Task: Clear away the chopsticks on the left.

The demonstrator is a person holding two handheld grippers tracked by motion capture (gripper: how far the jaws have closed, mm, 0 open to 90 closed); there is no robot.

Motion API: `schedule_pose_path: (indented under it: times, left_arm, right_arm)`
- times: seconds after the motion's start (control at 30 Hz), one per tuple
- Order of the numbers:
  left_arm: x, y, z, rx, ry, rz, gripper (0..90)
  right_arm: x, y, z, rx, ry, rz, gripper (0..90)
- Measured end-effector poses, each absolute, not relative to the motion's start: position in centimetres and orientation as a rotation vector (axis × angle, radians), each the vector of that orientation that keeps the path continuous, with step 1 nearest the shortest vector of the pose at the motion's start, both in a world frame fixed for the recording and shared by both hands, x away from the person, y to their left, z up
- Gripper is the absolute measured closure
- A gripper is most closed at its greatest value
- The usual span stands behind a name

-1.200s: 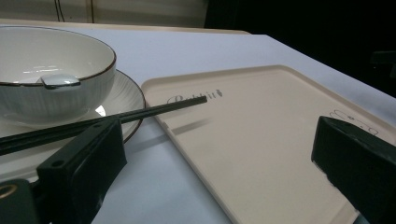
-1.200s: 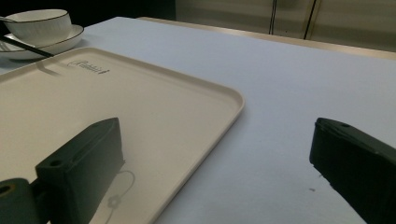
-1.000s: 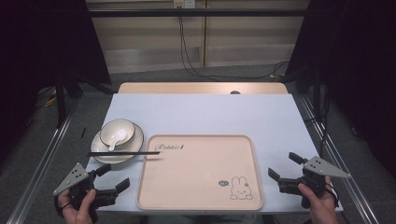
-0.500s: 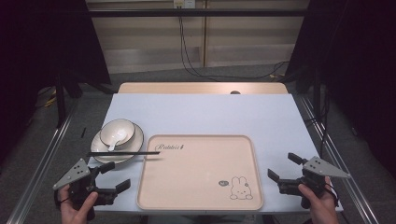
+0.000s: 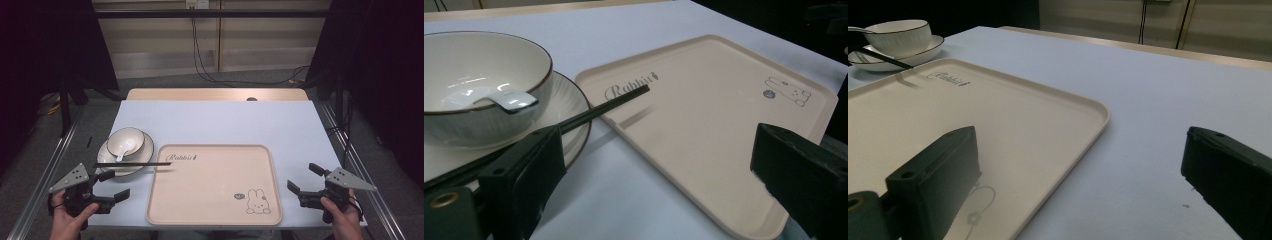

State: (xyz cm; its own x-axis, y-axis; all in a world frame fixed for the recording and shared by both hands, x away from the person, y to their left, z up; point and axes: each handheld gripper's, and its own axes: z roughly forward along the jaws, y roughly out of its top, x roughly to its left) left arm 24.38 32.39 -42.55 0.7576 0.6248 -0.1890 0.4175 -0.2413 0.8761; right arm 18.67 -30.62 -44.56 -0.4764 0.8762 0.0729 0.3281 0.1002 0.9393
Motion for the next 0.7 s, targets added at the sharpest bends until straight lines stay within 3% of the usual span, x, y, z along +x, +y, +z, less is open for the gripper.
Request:
schedule_pose_path:
  times: [0.1,0.4,0.7]
  left_arm:
    - [25.7,33.2,-42.2,1.925,0.799,0.198,7.2]
    - [28.0,34.4,-41.9,2.001,0.753,0.244,8.7]
    - [29.9,36.0,-42.2,2.066,0.723,0.307,31.0]
  right_arm:
    - [18.7,-30.6,-44.6,1.172,1.868,1.373,1.9]
    - [18.7,-30.8,-44.6,1.177,1.864,1.383,2.1]
    - [18.7,-30.7,-44.6,1.173,1.869,1.382,2.2]
